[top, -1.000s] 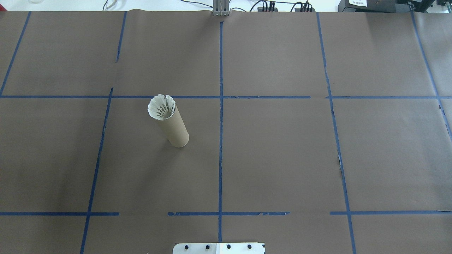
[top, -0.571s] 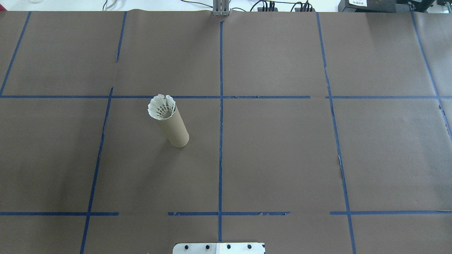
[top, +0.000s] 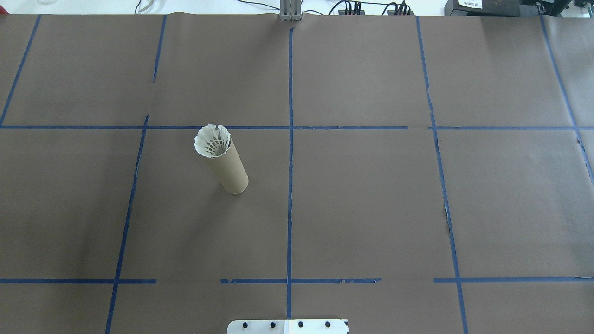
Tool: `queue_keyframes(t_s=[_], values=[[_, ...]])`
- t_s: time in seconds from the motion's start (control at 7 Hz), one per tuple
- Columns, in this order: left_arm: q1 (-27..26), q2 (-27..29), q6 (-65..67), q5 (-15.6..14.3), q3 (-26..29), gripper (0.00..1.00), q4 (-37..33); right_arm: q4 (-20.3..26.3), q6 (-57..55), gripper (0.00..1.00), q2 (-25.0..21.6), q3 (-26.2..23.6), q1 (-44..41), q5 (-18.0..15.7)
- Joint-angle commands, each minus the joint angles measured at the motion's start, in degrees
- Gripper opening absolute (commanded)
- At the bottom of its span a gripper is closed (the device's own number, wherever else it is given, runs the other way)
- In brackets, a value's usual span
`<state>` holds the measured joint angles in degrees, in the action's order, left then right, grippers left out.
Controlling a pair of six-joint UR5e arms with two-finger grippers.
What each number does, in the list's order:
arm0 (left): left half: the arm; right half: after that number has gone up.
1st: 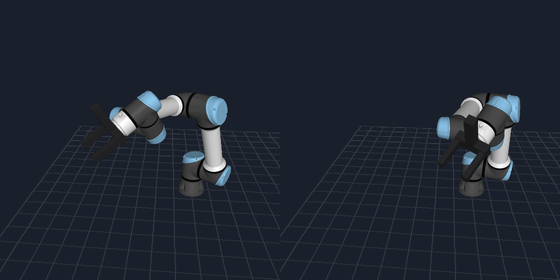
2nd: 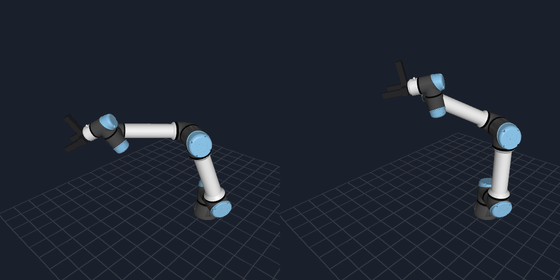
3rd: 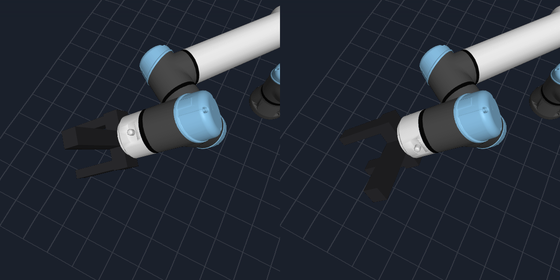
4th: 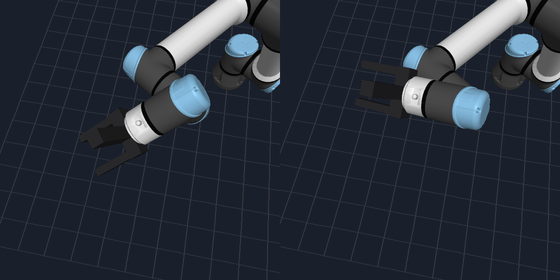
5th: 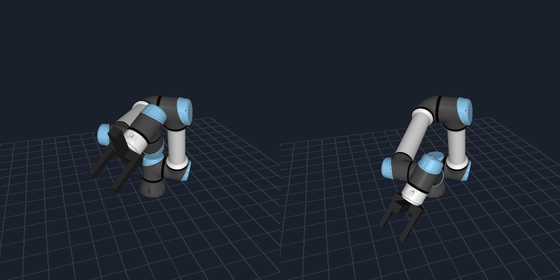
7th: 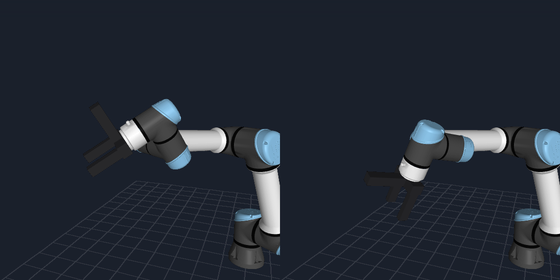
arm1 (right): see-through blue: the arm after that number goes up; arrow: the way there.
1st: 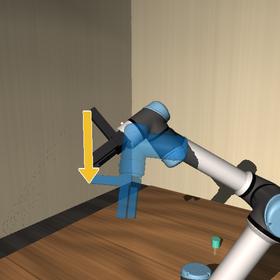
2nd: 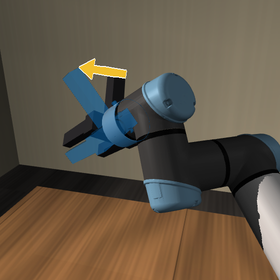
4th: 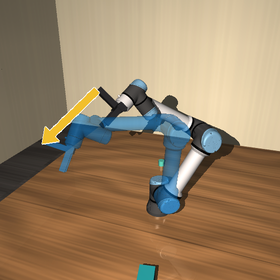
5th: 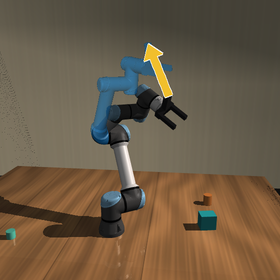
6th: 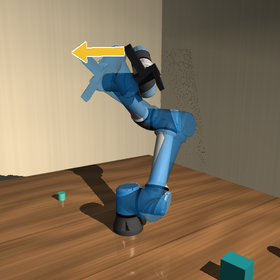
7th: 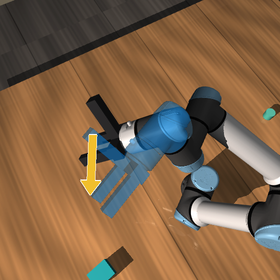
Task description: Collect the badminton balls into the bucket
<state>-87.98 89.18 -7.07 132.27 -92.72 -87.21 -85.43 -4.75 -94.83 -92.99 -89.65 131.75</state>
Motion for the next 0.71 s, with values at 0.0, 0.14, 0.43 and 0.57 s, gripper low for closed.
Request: queue_keyframes(t_s=[0.0, 0.14, 0.43, 0.57], values=[[0.0, 0.0, 0.0, 0.0, -0.1, 1.00, -0.1, 0.0, 0.0, 1.00, 0.0, 0.0, 0.0, 0.0], [0.0, 0.0, 0.0, 0.0, -0.1, 1.00, 0.0, 0.0, 0.0, 1.00, 0.0, 0.0, 0.0, -0.1], [-1.0, 0.1, 0.0, 0.0, -0.2, 1.00, -0.1, 0.0, 0.0, 1.00, 0.0, 0.0, 0.0, 0.0], [-1.2, 0.2, -0.1, 0.0, -0.2, 1.00, -0.1, 0.0, 0.0, 1.00, 0.0, 0.0, 0.0, 0.0]])
